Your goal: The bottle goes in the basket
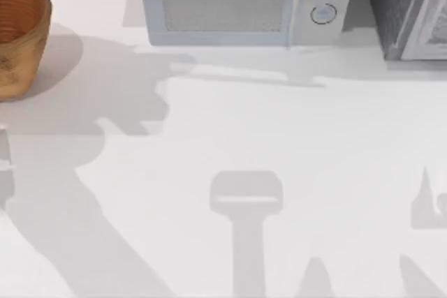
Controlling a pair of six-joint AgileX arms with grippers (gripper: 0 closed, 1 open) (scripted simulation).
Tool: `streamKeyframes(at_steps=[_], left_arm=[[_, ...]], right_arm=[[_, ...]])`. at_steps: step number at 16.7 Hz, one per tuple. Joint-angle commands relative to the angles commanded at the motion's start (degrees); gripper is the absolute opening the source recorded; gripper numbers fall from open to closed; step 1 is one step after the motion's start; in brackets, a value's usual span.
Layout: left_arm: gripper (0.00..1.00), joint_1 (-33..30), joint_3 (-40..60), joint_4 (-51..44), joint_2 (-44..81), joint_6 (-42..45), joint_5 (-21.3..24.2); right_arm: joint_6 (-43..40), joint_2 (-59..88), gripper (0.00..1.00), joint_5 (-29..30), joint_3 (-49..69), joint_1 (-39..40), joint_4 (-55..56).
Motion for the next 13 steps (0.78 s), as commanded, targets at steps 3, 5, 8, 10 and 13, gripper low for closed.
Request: streamKeyframes(at_steps=[3,5,8,10,13], left_arm=[[0.68,0.0,0.0,0.0,0.0,0.0,0.0],[0.83,0.0,0.0,0.0,0.0,0.0,0.0],[1.0,0.0,0.0,0.0,0.0,0.0,0.0],[1.0,0.0,0.0,0.0,0.0,0.0,0.0],[1.0,0.0,0.0,0.0,0.0,0.0,0.0]], right_arm=[[0.0,0.0,1.0,0.0,0.0,0.0,0.0],[0.0,0.0,1.0,0.0,0.0,0.0,0.0],[0.0,0.0,1.0,0.0,0.0,0.0,0.0],[0.0,0.0,1.0,0.0,0.0,0.0,0.0],[0.0,0.0,1.0,0.0,0.0,0.0,0.0]])
